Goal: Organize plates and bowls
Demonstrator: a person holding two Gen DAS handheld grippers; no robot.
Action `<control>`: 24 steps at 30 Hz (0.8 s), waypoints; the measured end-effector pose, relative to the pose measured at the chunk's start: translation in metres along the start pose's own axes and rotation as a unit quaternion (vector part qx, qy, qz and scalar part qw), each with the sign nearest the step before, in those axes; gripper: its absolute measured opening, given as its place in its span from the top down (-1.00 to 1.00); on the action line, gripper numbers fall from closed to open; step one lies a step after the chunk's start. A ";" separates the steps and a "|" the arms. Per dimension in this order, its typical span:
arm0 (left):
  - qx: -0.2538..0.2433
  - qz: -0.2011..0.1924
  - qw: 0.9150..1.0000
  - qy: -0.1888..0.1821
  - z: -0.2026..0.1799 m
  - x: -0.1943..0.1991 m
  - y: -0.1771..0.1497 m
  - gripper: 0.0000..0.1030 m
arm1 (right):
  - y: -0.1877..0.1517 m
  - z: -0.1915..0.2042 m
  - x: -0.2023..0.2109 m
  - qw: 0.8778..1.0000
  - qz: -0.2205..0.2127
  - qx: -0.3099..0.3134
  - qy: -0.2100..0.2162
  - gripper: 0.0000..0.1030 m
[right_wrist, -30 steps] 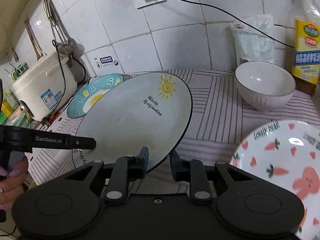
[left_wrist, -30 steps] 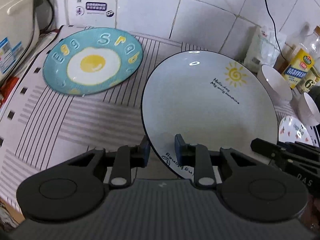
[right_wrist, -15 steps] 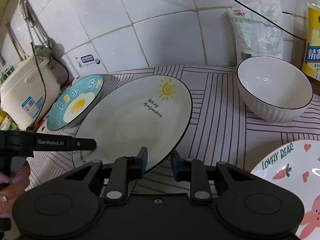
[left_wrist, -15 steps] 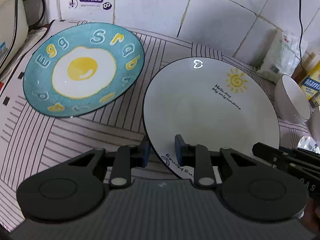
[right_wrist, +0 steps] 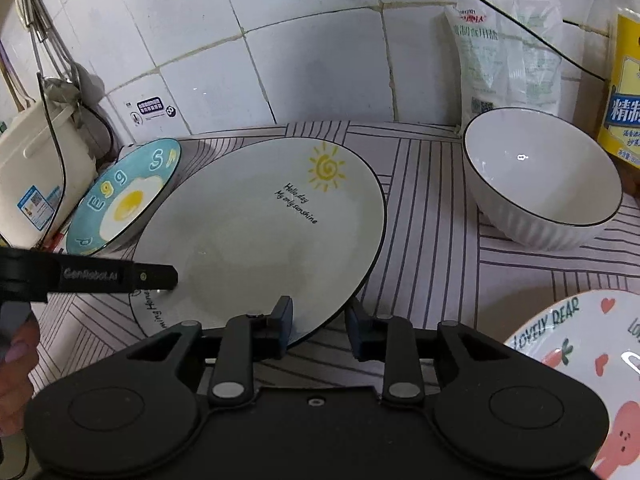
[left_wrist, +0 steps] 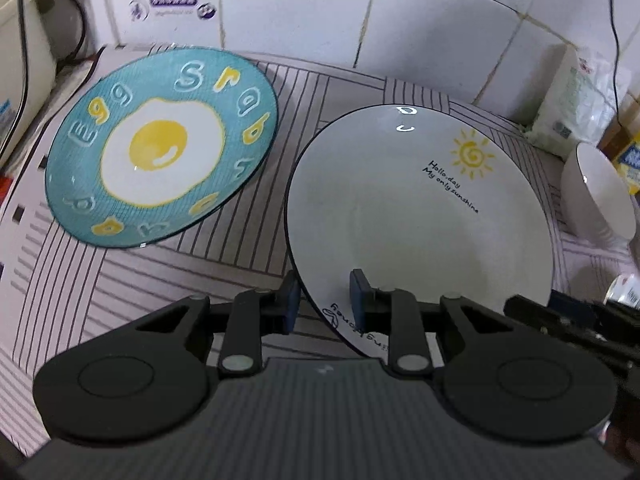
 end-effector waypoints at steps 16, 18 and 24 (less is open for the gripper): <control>-0.048 0.006 0.999 0.019 -0.034 0.096 -0.009 -0.24 | 0.015 0.027 0.109 0.996 -0.066 0.044 0.028 -0.11; -0.051 0.006 0.999 0.016 -0.039 0.107 -0.013 -0.28 | 0.014 0.028 0.123 0.996 -0.069 0.053 0.025 -0.22; -0.064 0.020 0.998 -0.022 -0.062 0.133 -0.029 -0.32 | 0.006 0.019 0.168 0.994 -0.085 0.071 0.000 -0.32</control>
Point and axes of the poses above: each gripper's, at about its wrist camera, not at the fingertips, and x roughly against the way its jaws point, z to its left, y to its top, the point moved 9 cm from there along -x, roughly the way its jaws point, and after that the axes turned 1 degree about -y, right-handed, at the moved point
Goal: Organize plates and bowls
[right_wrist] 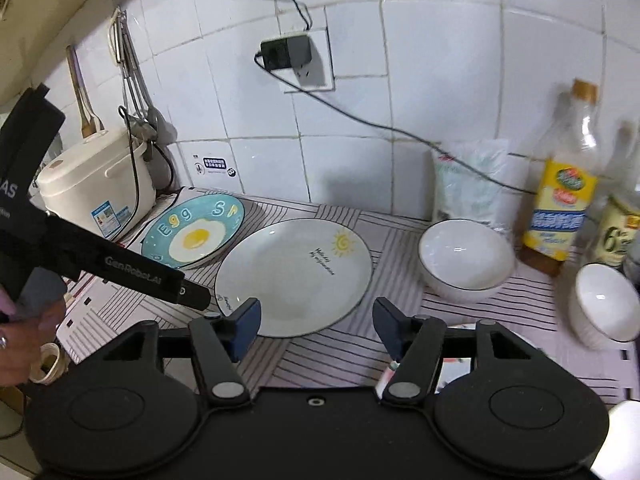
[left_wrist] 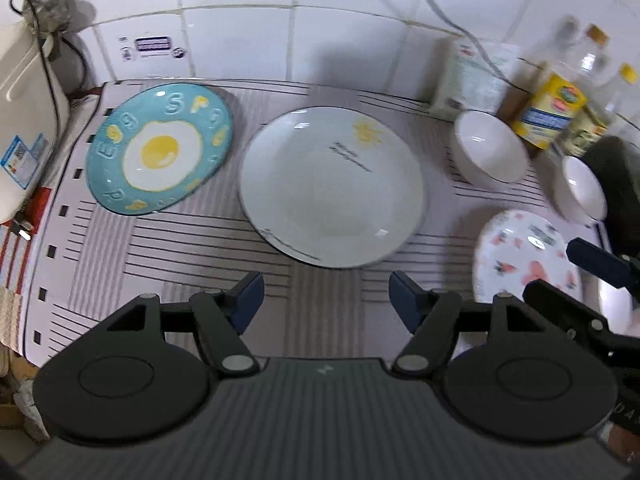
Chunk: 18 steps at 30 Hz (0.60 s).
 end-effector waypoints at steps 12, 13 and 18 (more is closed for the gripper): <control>-0.022 0.021 0.999 -0.043 -0.057 0.007 -0.037 -0.32 | -0.031 -0.028 0.077 0.999 0.004 -0.008 -0.050 -0.33; -0.025 0.024 0.998 -0.050 -0.063 0.005 -0.039 -0.35 | -0.036 -0.029 0.080 0.999 0.008 -0.006 -0.051 -0.32; -0.059 0.017 0.997 -0.052 -0.089 -0.014 -0.044 -0.64 | -0.061 -0.052 0.091 0.997 0.002 -0.046 -0.069 -0.34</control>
Point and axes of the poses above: each gripper's, at about its wrist camera, not at the fingertips, and x roughly against the way its jaws point, z to its left, y to its top, the point moved 9 cm from there along -x, roughly the way its jaws point, and after that the axes turned 1 degree about -y, right-handed, at the moved point
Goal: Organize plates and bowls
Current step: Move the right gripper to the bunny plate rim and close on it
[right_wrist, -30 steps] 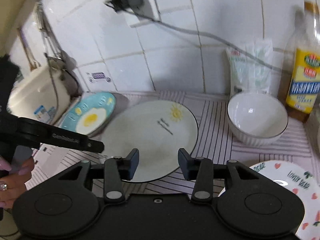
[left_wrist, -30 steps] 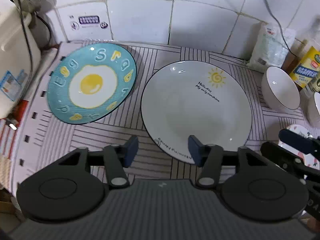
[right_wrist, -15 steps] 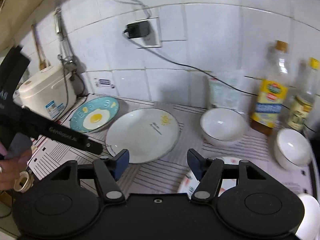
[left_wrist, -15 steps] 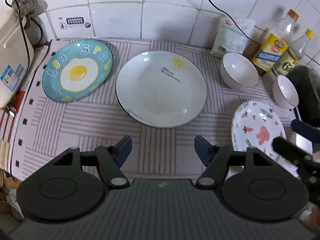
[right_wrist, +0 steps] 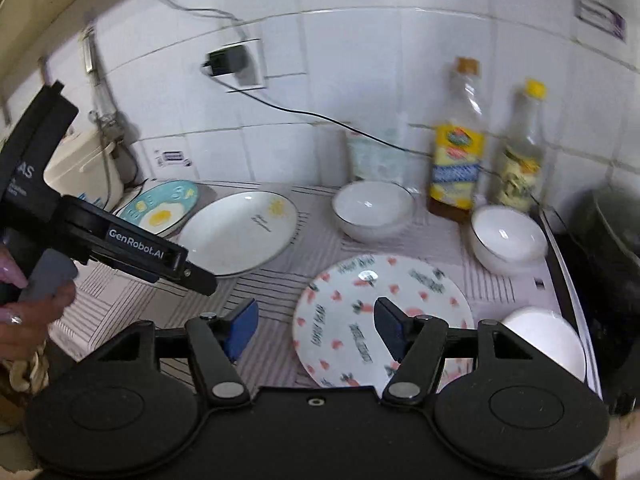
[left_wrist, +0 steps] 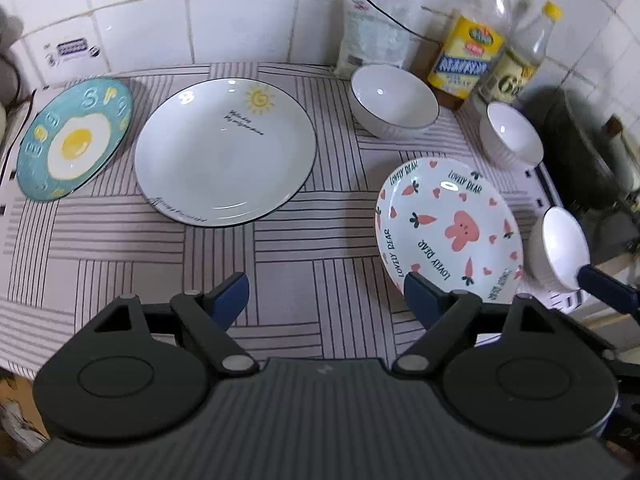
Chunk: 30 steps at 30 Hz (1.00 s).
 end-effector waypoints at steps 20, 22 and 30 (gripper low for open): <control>-0.121 -0.038 0.992 -0.020 -0.061 -0.086 0.005 -0.76 | -0.091 -0.082 -0.050 0.987 0.028 -0.134 -0.082 -0.24; -0.116 -0.026 0.993 -0.027 -0.058 -0.095 0.008 -0.70 | -0.098 -0.086 -0.059 0.985 0.026 -0.156 -0.076 -0.23; -0.132 0.003 0.991 -0.037 -0.050 -0.126 0.015 -0.28 | -0.104 -0.103 -0.087 0.982 -0.031 -0.168 -0.084 -0.16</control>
Point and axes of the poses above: each gripper's, at about its wrist camera, not at the fingertips, and x roughly against the way its jaws point, z to its left, y to its top, the point moved 9 cm from there along -x, roughly the way its jaws point, and after that the axes turned 1 degree about -y, right-handed, at the moved point
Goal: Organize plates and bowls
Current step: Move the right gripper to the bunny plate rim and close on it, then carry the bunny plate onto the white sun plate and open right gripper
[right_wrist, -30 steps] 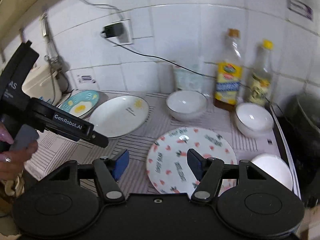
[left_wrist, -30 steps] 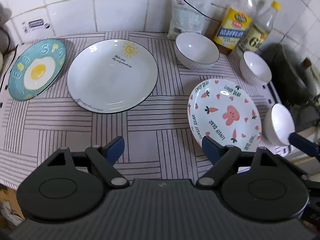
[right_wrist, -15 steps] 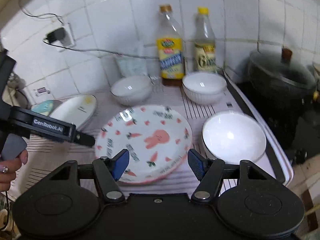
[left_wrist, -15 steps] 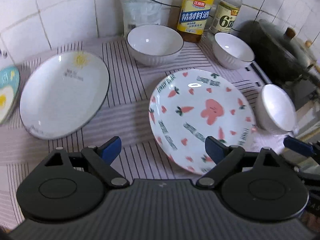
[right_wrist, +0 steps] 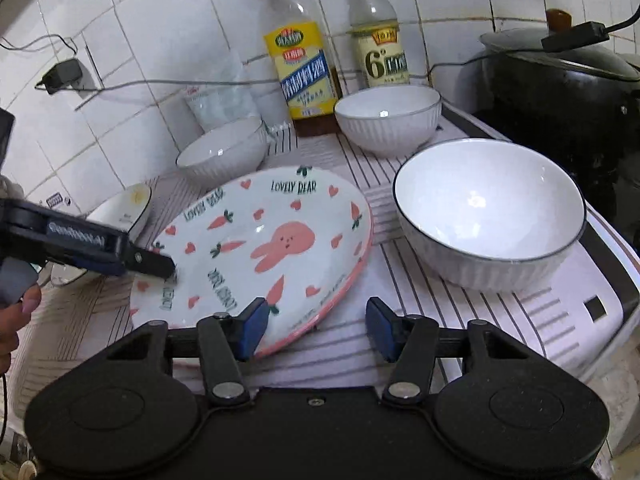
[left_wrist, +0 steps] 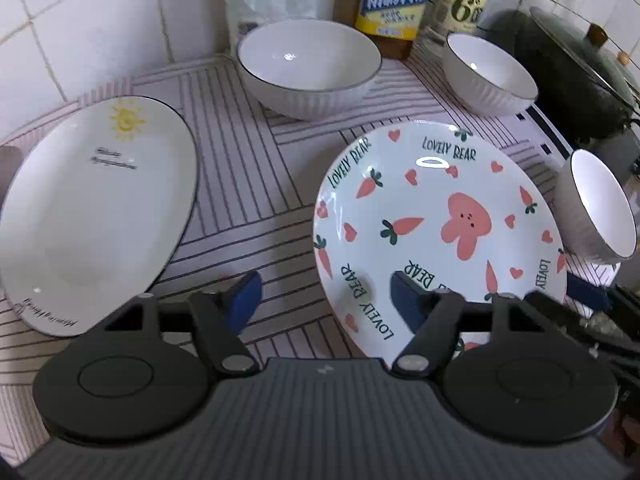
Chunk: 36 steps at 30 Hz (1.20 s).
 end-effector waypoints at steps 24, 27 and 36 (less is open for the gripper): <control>0.038 0.013 0.998 -0.039 -0.002 -0.013 0.004 0.49 | 0.010 -0.018 -0.021 0.996 0.007 -0.085 -0.002 0.60; 0.042 0.015 0.998 -0.039 -0.002 -0.013 0.004 0.49 | 0.010 -0.019 -0.024 0.996 0.014 -0.091 0.002 0.59; 0.050 0.038 0.998 -0.023 -0.002 -0.010 0.008 0.48 | 0.013 -0.017 -0.024 0.997 0.036 -0.074 0.010 0.60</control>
Point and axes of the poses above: each gripper's, at about its wrist camera, not at the fingertips, and x roughly against the way its jaws point, z to its left, y to its top, the point moved 9 cm from there along -x, roughly the way its jaws point, and after that the axes turned 1 degree about -y, right-handed, at the moved point
